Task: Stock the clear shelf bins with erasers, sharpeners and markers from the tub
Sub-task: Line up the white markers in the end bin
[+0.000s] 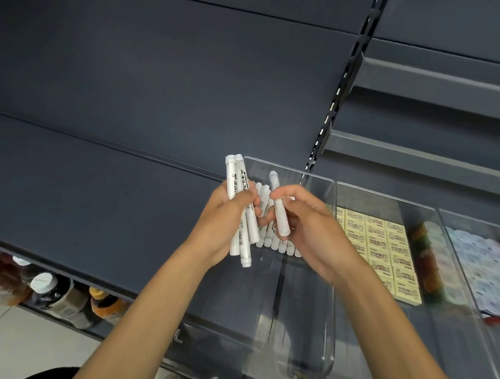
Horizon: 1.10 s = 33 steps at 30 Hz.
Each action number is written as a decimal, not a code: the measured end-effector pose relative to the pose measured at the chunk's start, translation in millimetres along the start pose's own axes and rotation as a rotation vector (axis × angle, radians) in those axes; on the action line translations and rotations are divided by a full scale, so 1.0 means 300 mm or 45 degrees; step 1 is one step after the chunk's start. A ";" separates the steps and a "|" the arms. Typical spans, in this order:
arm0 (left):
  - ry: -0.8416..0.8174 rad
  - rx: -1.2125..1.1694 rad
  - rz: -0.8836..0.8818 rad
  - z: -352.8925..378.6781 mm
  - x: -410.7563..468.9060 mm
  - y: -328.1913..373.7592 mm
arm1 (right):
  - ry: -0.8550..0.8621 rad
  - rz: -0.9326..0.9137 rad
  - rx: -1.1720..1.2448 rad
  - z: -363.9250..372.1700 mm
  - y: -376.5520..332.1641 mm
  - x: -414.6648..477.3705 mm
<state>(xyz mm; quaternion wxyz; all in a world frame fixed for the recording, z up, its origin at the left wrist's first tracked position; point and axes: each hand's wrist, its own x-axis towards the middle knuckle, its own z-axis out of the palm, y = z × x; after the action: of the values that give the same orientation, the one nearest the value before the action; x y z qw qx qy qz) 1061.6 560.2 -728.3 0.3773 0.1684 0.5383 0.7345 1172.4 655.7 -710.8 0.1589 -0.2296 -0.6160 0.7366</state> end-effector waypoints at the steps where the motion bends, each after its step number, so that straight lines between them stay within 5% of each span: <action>1: -0.002 -0.014 -0.008 0.000 0.000 -0.001 | 0.041 0.006 0.024 -0.004 0.002 0.008; 13: 0.035 0.023 -0.034 -0.017 0.021 0.008 | 0.621 -0.038 -0.564 -0.030 0.058 0.171; 18: 0.051 0.015 -0.029 -0.023 0.030 0.019 | 0.596 0.151 -1.004 -0.035 0.071 0.230; 33: -0.017 0.175 -0.007 -0.037 0.003 0.002 | 0.458 0.139 -1.065 -0.002 0.125 0.251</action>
<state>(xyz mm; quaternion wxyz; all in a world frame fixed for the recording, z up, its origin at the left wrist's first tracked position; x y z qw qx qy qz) 1053.6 553.5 -731.9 0.3704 0.1973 0.5855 0.6936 1111.1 687.9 -758.3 0.1179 -0.4305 -0.8099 0.3804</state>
